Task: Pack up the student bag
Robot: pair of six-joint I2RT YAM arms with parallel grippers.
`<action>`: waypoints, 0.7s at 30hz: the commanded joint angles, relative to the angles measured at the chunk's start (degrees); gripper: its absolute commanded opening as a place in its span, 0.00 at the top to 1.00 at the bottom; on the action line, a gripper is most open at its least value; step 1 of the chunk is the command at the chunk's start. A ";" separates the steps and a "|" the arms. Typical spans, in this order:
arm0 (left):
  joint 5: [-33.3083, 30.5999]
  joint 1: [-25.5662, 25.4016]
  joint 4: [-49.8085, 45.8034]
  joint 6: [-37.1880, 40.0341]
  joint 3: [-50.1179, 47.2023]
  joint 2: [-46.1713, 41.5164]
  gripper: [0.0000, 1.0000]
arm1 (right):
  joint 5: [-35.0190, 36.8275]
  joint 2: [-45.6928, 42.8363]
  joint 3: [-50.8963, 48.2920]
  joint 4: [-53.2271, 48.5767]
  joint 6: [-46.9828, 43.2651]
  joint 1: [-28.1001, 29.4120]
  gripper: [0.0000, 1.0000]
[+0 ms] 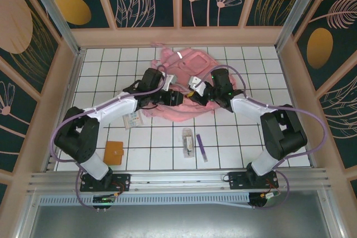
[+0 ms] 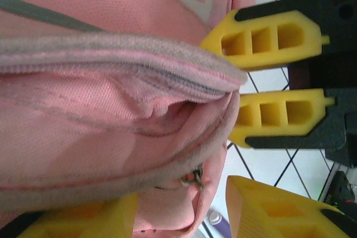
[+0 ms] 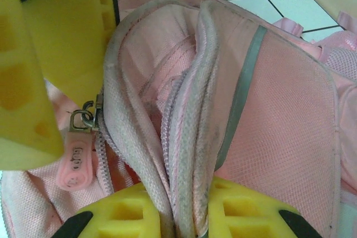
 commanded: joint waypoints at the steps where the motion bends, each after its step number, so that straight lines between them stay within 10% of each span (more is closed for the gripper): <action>1: -2.13 -0.42 -3.33 -1.43 3.71 2.80 0.56 | -1.62 -0.26 1.27 6.48 4.11 2.73 0.93; 6: -5.33 -0.46 -7.60 -0.80 6.34 5.90 0.60 | 0.38 1.44 3.16 5.99 4.99 4.16 0.92; 10: -5.26 -0.47 -8.45 -0.75 6.13 5.06 0.93 | 4.85 1.94 3.91 4.90 3.55 5.71 0.94; 13: -4.23 -0.39 -8.44 1.38 4.50 3.48 1.00 | 7.03 1.82 3.54 2.72 0.00 5.50 0.94; 21: 20.45 6.31 -8.53 14.52 -0.23 -0.81 1.00 | 11.99 2.56 5.45 -15.30 -23.87 4.87 1.00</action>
